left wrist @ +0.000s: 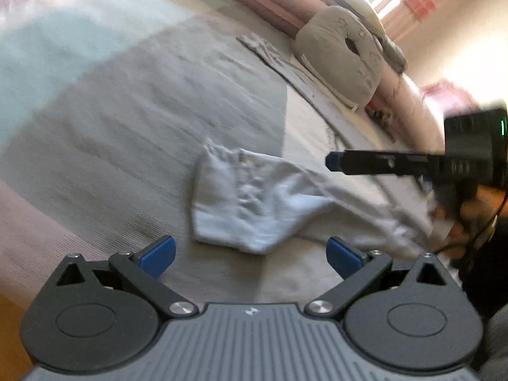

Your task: Fold clothes

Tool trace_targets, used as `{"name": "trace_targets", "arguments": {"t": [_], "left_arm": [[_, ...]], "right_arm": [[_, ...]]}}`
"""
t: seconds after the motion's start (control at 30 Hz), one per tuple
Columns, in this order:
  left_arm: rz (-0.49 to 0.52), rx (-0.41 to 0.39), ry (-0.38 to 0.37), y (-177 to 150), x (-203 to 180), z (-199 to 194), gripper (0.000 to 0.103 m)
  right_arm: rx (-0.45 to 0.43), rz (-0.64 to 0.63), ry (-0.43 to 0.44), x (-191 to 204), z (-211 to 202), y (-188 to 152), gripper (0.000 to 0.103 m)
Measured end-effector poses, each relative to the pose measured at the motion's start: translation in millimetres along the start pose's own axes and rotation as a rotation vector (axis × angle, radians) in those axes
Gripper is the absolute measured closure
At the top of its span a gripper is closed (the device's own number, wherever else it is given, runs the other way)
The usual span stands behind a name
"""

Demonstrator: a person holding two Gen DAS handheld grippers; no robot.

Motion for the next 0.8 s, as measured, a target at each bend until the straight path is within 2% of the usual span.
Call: {"name": "trace_targets", "arguments": {"t": [0.1, 0.17, 0.27, 0.37, 0.47, 0.53, 0.6, 0.7, 0.8], "left_arm": [[-0.103, 0.035, -0.126, -6, -3, 9, 0.003], [-0.144, 0.064, -0.150, -11, -6, 19, 0.002], [-0.163, 0.029, -0.141, -7, -8, 24, 0.002], [-0.220, -0.038, -0.095, 2, -3, 27, 0.002], [-0.282, -0.148, -0.027, 9, 6, 28, 0.002], [-0.345, -0.167, -0.057, 8, 7, 31, 0.003], [-0.370, -0.154, -0.119, 5, 3, 37, 0.003], [-0.346, -0.171, -0.123, 7, -1, 43, 0.003], [-0.341, -0.206, -0.109, 15, 4, 48, 0.011]], "right_arm": [[-0.056, 0.035, -0.042, -7, -22, -9, 0.057], [-0.089, 0.059, -0.066, -13, -33, -18, 0.056], [-0.138, 0.097, -0.101, -20, -48, -31, 0.056], [-0.200, 0.126, -0.126, -24, -66, -37, 0.055], [-0.254, 0.136, -0.144, -24, -84, -41, 0.053], [-0.269, 0.139, -0.152, -25, -93, -48, 0.051], [-0.275, 0.143, -0.159, -25, -101, -56, 0.051], [-0.272, 0.155, -0.172, -26, -109, -71, 0.051], [-0.281, 0.191, -0.178, -32, -116, -87, 0.050]]}}
Point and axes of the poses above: each gripper's, at about its wrist camera, not at the fingertips, and z roughly the way its jaws point, x to its left, y to its top, the point moved 4 cm from there along z, roughly the way its jaws point, and after that the axes turned 8 degrees about y, right-handed, at the moved point
